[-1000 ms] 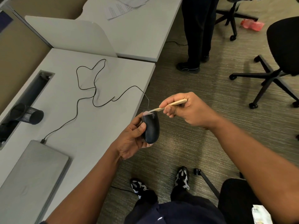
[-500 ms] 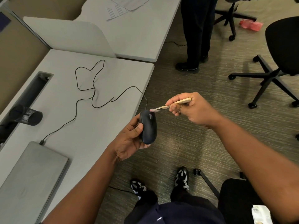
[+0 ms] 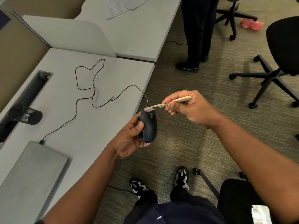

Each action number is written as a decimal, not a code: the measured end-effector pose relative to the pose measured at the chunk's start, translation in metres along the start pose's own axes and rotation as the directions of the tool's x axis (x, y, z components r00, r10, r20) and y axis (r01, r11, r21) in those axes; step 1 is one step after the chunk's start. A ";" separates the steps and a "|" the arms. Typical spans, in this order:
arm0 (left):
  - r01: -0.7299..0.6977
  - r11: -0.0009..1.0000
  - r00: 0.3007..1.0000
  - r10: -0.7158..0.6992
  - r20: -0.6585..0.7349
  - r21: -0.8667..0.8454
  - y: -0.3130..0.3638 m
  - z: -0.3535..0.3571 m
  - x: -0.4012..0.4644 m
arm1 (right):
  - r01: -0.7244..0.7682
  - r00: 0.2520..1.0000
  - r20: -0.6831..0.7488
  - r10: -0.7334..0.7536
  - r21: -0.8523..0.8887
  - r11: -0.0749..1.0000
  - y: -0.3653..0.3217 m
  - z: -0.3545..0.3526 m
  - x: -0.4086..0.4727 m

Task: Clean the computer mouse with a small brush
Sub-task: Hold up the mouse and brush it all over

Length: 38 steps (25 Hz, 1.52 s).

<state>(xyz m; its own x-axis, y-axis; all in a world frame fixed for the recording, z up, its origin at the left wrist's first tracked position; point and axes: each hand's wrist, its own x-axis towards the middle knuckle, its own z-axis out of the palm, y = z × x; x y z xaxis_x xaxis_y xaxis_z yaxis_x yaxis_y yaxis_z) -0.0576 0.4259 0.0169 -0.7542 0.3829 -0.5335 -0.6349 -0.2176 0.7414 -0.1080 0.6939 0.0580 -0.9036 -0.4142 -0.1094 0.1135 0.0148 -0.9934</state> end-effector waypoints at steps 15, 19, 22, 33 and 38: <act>-0.054 0.985 0.999 0.054 -0.001 -0.163 0.001 0.004 -0.002 | -0.076 0.990 -0.124 0.062 -0.108 0.991 0.008 0.000 -0.006; -0.050 0.983 0.999 0.052 0.005 -0.174 0.000 0.006 -0.002 | 0.024 0.968 -0.251 0.002 0.100 0.995 0.000 0.018 -0.006; -0.058 0.983 0.998 0.059 0.000 -0.177 -0.002 0.009 0.000 | 0.035 0.955 -0.295 -0.018 0.053 0.998 0.002 0.036 -0.008; -0.051 0.983 0.998 0.054 0.016 -0.177 -0.004 0.008 0.001 | -0.032 0.954 -0.295 0.061 0.101 0.994 0.003 0.041 -0.014; -0.043 0.980 0.999 0.042 -0.007 -0.193 -0.003 0.001 0.001 | -0.019 0.957 -0.286 0.038 0.067 0.998 0.001 0.038 -0.020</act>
<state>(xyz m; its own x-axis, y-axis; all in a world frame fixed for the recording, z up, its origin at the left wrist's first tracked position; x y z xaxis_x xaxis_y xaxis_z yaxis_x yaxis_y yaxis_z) -0.0560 0.4275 0.0146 -0.7816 0.3668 -0.5045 -0.6222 -0.4031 0.6711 -0.0740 0.6681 0.0606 -0.9791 -0.1352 -0.1517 0.1581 -0.0378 -0.9867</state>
